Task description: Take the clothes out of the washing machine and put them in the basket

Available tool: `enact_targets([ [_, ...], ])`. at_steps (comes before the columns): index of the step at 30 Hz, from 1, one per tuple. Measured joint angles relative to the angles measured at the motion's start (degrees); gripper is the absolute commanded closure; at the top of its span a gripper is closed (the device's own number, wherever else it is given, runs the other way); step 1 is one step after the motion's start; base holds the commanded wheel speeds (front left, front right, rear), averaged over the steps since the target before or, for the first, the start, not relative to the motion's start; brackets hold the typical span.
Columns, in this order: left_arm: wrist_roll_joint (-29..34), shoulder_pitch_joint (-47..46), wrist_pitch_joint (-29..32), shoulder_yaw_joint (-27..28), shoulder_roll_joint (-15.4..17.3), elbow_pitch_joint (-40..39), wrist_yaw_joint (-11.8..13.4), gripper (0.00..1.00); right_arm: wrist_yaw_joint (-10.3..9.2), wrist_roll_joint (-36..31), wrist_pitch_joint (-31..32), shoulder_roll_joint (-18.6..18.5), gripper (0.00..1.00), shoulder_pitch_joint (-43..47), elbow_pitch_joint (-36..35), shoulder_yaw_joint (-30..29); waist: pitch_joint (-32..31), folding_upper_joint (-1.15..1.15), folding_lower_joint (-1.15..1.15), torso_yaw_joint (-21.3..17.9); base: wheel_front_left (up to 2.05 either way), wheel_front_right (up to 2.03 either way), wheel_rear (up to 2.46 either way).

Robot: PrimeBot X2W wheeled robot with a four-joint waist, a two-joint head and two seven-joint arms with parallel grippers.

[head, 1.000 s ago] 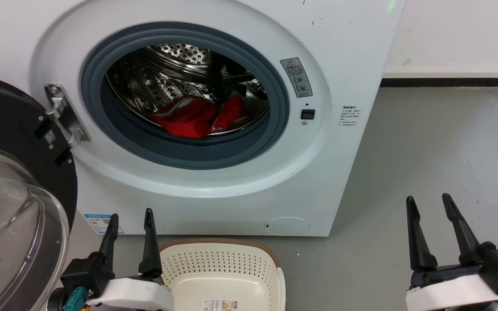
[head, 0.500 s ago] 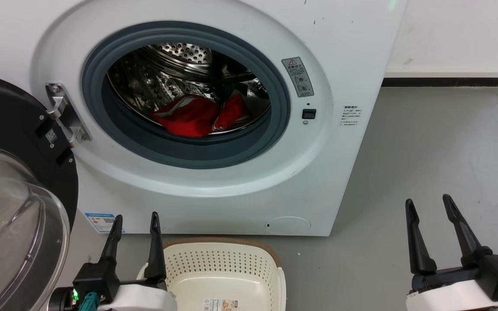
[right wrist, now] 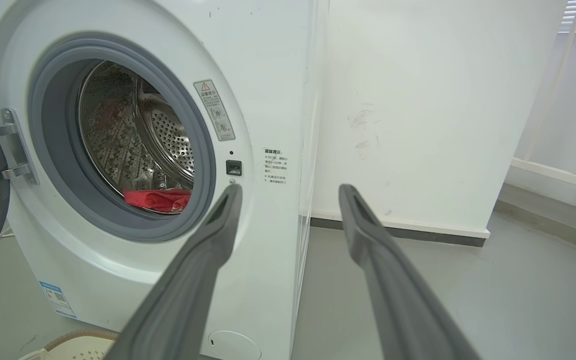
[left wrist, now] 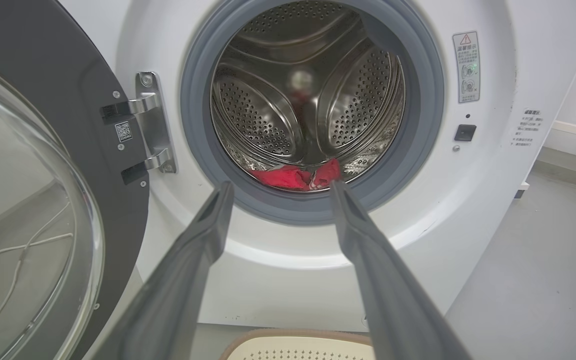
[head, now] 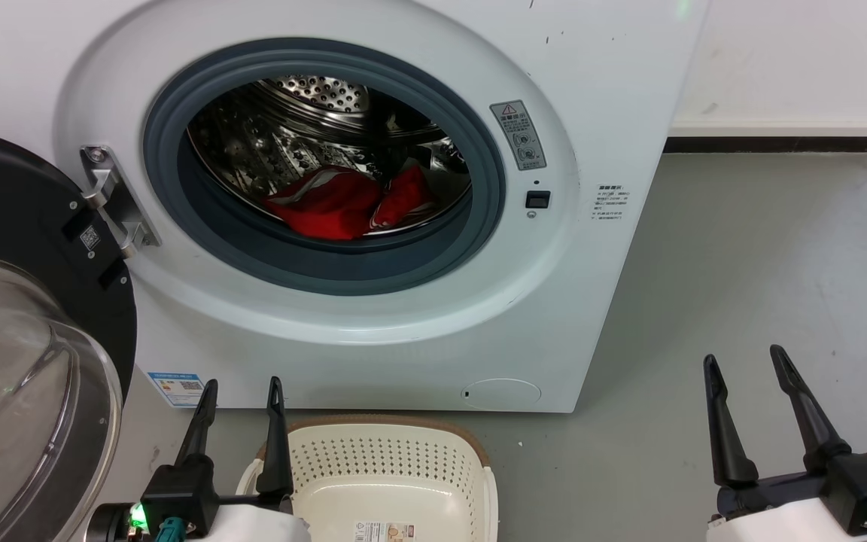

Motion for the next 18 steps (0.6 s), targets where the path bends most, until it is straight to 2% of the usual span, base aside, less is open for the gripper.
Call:
enact_targets([
  [18, -0.15, 0.16, -0.08, -0.10, 0.00, 0.73, 0.09, 0.00, 0.00, 0.54, -0.02, 0.00, 0.00, 0.15, 0.75, 0.07, -0.20, 0.00, 0.00, 0.14, 0.00, 0.00, 0.00],
])
